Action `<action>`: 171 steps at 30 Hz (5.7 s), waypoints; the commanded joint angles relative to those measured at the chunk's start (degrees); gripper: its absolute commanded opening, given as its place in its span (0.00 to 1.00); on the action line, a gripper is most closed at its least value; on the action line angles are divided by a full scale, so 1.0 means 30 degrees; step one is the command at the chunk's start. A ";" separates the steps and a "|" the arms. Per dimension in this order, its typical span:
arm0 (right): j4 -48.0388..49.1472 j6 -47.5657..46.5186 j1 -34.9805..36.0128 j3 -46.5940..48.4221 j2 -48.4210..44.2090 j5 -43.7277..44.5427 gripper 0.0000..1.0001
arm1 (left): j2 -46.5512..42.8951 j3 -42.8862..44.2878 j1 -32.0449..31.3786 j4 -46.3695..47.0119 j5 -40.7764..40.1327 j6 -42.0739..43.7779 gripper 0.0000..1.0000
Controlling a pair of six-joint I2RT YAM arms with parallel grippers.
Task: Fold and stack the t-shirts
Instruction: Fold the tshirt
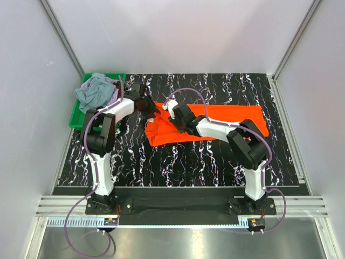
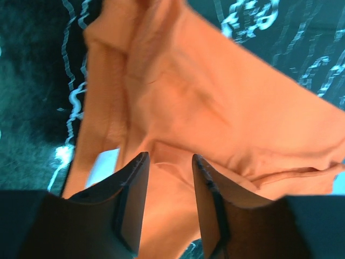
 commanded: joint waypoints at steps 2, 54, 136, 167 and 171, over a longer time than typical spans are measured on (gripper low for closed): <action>0.0010 -0.0252 0.0041 -0.0064 -0.0537 -0.0482 0.40 | -0.0668 -0.0390 -0.0147 0.0780 -0.0355 -0.0035 0.43; 0.0187 0.3263 -0.2274 0.2308 0.0402 -0.1008 0.00 | -0.2131 -0.0945 -0.0967 0.0489 -0.2871 0.2511 0.40; -0.0780 0.7247 -0.4471 0.2866 0.0547 -0.2767 0.04 | 0.2613 0.4825 -0.1671 -0.1564 -0.1439 0.1488 0.15; -0.2685 0.8332 -0.4588 0.4038 -0.1824 0.0162 0.27 | 0.1851 0.4650 -0.2433 -0.2210 -0.2641 0.2720 0.52; -0.2656 0.8185 -0.4588 0.3892 -0.2206 0.0368 0.27 | 0.2085 0.4649 -0.2404 -0.1711 -0.2551 0.2543 0.51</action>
